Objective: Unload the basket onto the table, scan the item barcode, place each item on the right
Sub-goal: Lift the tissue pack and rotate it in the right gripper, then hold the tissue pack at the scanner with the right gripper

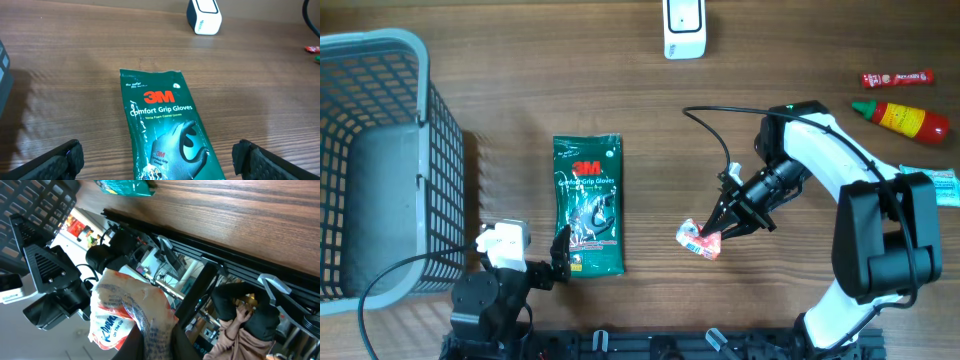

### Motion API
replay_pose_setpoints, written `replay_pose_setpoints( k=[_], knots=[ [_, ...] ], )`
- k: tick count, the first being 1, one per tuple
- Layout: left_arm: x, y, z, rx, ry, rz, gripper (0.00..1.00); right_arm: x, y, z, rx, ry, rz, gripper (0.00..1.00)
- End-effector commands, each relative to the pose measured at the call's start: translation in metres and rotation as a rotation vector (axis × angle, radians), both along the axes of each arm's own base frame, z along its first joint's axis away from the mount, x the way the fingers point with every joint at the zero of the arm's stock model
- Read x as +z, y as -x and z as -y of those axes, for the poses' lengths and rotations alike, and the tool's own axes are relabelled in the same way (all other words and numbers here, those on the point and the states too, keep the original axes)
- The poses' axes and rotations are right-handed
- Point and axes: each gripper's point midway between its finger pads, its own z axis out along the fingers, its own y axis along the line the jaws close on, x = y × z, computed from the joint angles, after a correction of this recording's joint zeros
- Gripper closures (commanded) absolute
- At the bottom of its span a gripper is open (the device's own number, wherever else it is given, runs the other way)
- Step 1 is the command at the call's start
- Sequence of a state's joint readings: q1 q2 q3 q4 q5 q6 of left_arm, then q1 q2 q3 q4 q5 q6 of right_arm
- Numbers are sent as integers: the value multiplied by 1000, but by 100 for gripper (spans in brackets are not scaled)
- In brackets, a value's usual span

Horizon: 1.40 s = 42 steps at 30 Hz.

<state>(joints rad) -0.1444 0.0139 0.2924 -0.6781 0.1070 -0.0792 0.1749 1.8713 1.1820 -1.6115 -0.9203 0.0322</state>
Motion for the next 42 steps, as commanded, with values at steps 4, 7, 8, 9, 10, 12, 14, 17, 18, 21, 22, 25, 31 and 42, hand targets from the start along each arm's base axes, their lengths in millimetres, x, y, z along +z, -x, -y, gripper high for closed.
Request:
replay_pose_setpoints(
  k=[4, 7, 8, 9, 10, 12, 14, 17, 18, 21, 22, 25, 31, 42],
  knots=[
    [2, 1, 3, -24, -10, 12, 0, 8, 0, -4, -15, -29, 20, 96],
    [2, 1, 3, -24, -10, 12, 0, 10, -2, -7, -32, -45, 14, 96],
    [1, 1, 3, -24, -10, 12, 0, 11, -3, -8, -40, -47, 8, 96],
    [1, 1, 3, -24, -10, 12, 0, 12, -3, -8, -47, -48, 4, 95],
    [1, 1, 3, -24, -10, 12, 0, 12, -3, -9, -52, -44, -2, 96],
    [1, 1, 3, -24, -10, 12, 0, 11, -4, -9, -52, -44, 0, 96],
    [1, 1, 3, -24, -10, 12, 0, 11, -4, -9, -51, -45, 4, 96],
    [2, 1, 3, -24, -10, 12, 0, 9, -7, -9, -51, -48, 21, 96],
    [2, 1, 3, -24, -10, 12, 0, 8, -8, -9, -53, -48, 26, 96],
    [1, 1, 3, -24, -10, 12, 0, 7, -9, -10, -63, -40, 22, 96],
    [1, 1, 3, -24, -10, 12, 0, 8, -10, -10, -67, -45, 22, 96],
    [1, 1, 3, -24, -10, 12, 0, 3, -19, -13, -90, -48, 50, 96],
    [2, 1, 3, -24, -10, 12, 0, -17, -81, -28, -161, -125, 348, 96],
    [1, 1, 3, -24, -10, 12, 0, 5, -260, -28, -230, -66, 1325, 96]
  ],
)
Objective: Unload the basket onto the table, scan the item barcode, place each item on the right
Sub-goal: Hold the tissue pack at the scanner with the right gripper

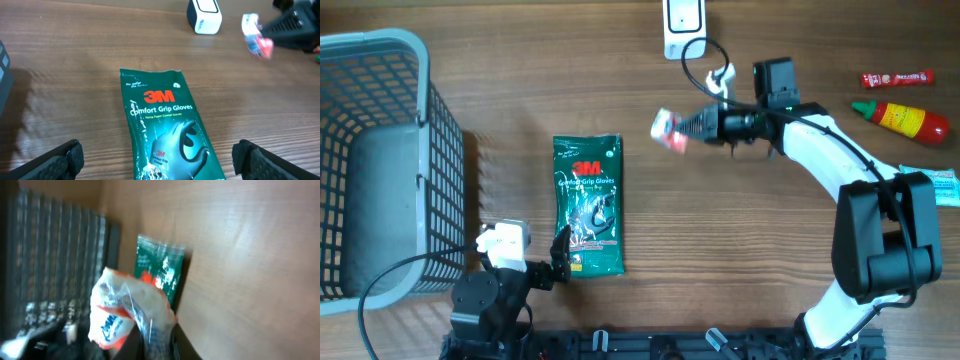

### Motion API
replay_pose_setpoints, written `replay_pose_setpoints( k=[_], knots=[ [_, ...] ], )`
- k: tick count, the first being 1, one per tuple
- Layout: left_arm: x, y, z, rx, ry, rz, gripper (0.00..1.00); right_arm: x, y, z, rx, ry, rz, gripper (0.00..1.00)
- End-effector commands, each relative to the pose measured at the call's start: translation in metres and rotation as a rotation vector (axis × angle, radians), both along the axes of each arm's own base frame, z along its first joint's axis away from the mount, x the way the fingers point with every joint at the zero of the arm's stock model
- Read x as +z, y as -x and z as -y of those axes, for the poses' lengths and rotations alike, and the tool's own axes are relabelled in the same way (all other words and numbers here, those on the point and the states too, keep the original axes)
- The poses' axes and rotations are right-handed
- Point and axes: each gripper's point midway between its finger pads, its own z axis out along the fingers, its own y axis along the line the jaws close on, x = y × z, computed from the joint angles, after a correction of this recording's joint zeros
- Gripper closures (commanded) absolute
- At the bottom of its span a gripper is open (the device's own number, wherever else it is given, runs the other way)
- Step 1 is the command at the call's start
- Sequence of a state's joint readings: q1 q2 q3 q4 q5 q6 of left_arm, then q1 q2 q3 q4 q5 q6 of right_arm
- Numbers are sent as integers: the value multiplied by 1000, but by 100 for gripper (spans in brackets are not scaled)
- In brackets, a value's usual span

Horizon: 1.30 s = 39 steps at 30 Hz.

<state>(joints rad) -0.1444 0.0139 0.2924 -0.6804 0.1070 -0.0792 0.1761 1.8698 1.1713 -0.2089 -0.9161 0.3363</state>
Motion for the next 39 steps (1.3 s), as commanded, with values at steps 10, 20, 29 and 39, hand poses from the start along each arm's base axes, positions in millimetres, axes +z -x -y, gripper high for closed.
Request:
replay_pose_setpoints(
  k=[10, 20, 29, 39],
  knots=[
    [2, 0, 3, -24, -10, 15, 0, 58, -143, 73, -561, 341, 689, 96],
    [2, 0, 3, -24, -10, 14, 0, 41, -238, 65, -631, 438, 914, 96],
    [2, 0, 3, -24, -10, 15, 0, 41, -254, 25, -511, 679, 1165, 96],
    [2, 0, 3, -24, -10, 14, 0, 122, -242, 115, -992, 860, 1020, 96]
  ],
)
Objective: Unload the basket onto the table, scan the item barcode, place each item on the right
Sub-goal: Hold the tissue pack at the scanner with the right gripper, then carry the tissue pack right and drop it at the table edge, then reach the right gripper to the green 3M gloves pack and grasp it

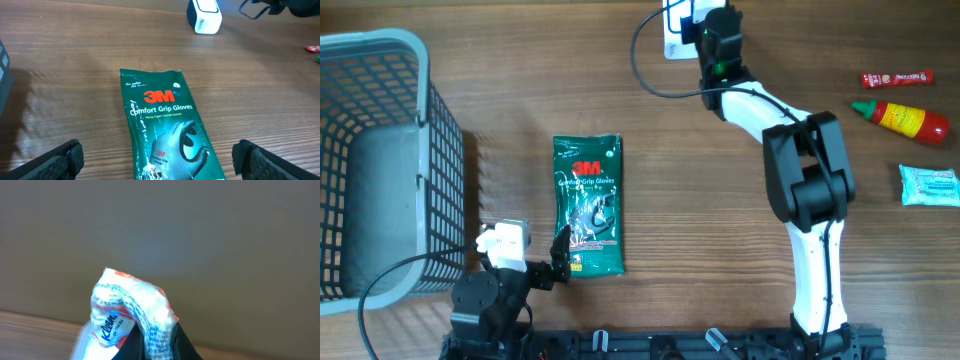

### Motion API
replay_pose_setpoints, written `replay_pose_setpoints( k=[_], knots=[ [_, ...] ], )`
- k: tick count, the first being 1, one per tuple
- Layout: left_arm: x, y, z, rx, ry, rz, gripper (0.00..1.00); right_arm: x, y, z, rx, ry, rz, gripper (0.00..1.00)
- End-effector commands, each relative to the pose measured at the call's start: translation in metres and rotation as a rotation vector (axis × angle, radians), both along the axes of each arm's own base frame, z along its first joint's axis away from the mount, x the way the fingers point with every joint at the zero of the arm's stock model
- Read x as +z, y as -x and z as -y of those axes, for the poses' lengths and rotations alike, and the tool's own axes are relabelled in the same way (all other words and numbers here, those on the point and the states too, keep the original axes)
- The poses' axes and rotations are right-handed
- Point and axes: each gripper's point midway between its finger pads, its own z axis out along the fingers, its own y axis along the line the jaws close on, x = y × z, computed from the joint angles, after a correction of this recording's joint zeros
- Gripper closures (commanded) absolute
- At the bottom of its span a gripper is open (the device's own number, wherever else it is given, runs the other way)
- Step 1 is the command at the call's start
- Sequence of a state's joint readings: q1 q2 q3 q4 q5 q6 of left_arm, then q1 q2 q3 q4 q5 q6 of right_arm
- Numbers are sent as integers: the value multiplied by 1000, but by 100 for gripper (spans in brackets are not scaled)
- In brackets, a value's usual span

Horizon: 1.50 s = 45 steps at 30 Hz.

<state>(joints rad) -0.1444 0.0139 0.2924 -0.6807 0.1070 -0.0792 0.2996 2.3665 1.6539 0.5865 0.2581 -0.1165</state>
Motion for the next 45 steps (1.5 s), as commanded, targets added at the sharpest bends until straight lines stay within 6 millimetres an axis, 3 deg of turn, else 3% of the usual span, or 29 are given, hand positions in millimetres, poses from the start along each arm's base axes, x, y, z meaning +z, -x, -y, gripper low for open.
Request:
replay_pose_setpoints(
  k=[1, 4, 5, 6, 12, 15, 18, 21, 23, 24, 25, 26, 27, 29, 32, 33, 35, 38, 42, 45],
  knots=[
    [2, 0, 3, -24, -10, 14, 0, 93, 14, 78, -328, -20, 93, 96],
    [2, 0, 3, -24, -10, 14, 0, 107, 37, 154, -585, -15, 35, 96],
    [2, 0, 3, -24, -10, 14, 0, 103, 52, 202, -743, -14, 5, 96],
    [2, 0, 3, -24, -10, 14, 0, 98, 60, 226, -813, -5, -19, 96],
    [2, 0, 3, -24, -10, 14, 0, 31, 126, 397, -1115, -145, -253, 96],
    [2, 0, 3, -24, -10, 14, 0, 1, 157, 453, -1141, -224, -370, 95],
    [2, 0, 3, -24, -10, 14, 0, -26, 187, 488, -1194, -305, -445, 96],
    [2, 0, 3, -24, -10, 14, 0, -57, 211, 503, -1204, -347, -557, 94],
    [2, 0, 3, -24, -10, 14, 0, -70, 225, 508, -1228, -349, -599, 81],
    [2, 0, 3, -24, -10, 14, 0, -74, 230, 509, -1234, -349, -615, 70],
    [2, 0, 3, -24, -10, 14, 0, -75, 232, 509, -1236, -347, -626, 50],
    [2, 0, 3, -24, -10, 15, 0, -70, 232, 508, -1235, -347, -620, 19],
    [2, 0, 3, -24, -10, 15, 0, -60, 233, 507, -1234, -348, -611, 0],
    [2, 0, 3, -24, -10, 15, 0, -31, 230, 505, -1223, -350, -556, 0],
    [2, 0, 3, -24, -10, 15, 0, 32, 224, 492, -1182, -363, -426, 0],
    [2, 0, 3, -24, -10, 14, 0, 60, 219, 479, -1125, -382, -376, 0],
    [2, 0, 3, -24, -10, 15, 0, 94, 204, 438, -940, -448, -351, 0],
    [2, 0, 3, -24, -10, 15, 0, 115, 185, 350, -598, -578, -425, 0],
    [2, 0, 3, -24, -10, 14, 0, 102, 187, 224, -297, -873, -661, 0],
    [2, 0, 3, -24, -10, 14, 0, 80, 210, 130, -117, -922, -901, 0]
  ],
)
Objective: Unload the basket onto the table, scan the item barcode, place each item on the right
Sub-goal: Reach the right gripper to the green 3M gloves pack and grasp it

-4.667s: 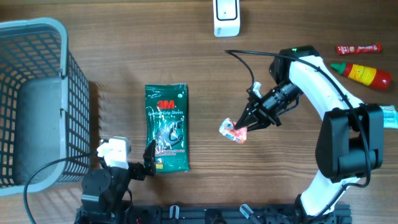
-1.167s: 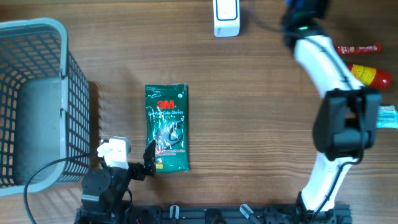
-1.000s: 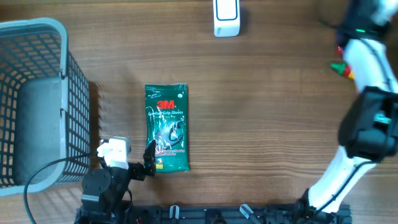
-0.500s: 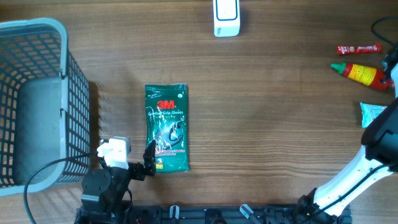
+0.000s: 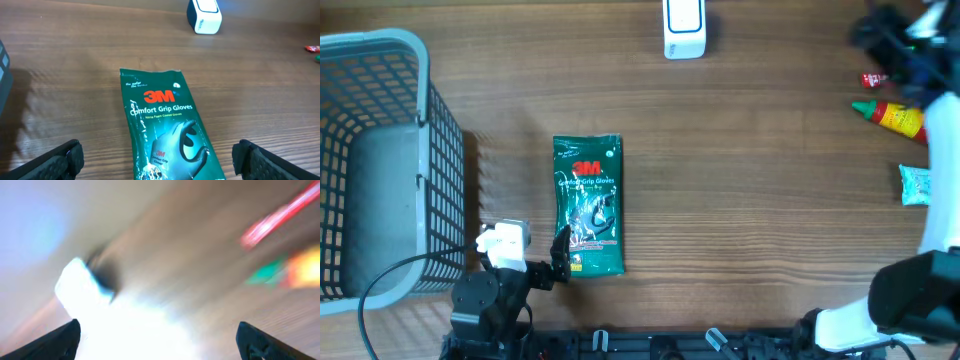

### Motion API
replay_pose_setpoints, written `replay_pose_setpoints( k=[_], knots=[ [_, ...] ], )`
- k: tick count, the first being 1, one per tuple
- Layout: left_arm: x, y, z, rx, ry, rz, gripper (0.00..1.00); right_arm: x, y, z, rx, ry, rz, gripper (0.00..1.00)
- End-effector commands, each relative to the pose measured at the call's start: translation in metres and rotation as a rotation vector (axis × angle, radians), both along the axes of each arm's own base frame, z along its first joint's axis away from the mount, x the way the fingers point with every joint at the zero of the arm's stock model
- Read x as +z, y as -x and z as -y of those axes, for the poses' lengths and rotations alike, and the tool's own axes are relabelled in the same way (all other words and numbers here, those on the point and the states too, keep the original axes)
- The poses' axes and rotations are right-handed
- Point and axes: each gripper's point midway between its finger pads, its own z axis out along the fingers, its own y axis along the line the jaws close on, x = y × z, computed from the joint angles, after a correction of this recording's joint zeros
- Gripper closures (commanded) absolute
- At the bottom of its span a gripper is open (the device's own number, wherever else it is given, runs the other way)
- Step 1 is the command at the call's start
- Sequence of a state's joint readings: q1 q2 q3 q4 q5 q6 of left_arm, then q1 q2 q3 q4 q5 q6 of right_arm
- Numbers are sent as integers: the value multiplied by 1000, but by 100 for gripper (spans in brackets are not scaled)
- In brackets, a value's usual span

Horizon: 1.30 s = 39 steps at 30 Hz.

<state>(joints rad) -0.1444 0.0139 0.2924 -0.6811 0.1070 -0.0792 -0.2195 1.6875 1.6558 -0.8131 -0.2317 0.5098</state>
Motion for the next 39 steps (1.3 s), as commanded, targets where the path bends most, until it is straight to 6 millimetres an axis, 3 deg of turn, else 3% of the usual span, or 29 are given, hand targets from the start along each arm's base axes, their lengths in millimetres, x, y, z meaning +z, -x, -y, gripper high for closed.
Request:
replay_pose_setpoints(
  k=[1, 4, 5, 7, 11, 14, 18, 24, 27, 31, 35, 37, 38, 39],
  knots=[
    [2, 0, 3, -24, -10, 15, 0, -23, 19, -116, 256, -250, -120, 0],
    [2, 0, 3, -24, -10, 15, 0, -51, 46, -198, 494, -206, -187, 0],
    [2, 0, 3, -24, -10, 15, 0, -63, 60, -236, 628, -166, -181, 0],
    [2, 0, 3, -24, -10, 15, 0, -85, 83, -290, 817, -97, -144, 0],
    [2, 0, 3, -24, -10, 15, 0, -135, 124, -355, 967, 74, -154, 0],
    [2, 0, 3, -24, -10, 15, 0, -155, 151, -395, 1071, 101, -161, 0],
    [2, 0, 3, -24, -10, 15, 0, -184, 153, -418, 1084, 91, -171, 0],
    [2, 0, 3, -24, -10, 15, 0, -218, 156, -424, 1073, 55, -241, 0],
    [2, 0, 3, -24, -10, 15, 0, -224, 161, -426, 1084, 68, -253, 0],
    [2, 0, 3, -24, -10, 15, 0, -247, 148, -405, 863, 178, -308, 1],
    [2, 0, 3, -24, -10, 15, 0, -258, 151, -402, 836, 180, -353, 2],
    [2, 0, 3, -24, -10, 15, 0, -261, 152, -399, 800, 174, -375, 23],
    [2, 0, 3, -24, -10, 15, 0, -262, 153, -397, 781, 168, -389, 41],
    [2, 0, 3, -24, -10, 15, 0, -263, 155, -396, 769, 165, -401, 67]
  ],
)
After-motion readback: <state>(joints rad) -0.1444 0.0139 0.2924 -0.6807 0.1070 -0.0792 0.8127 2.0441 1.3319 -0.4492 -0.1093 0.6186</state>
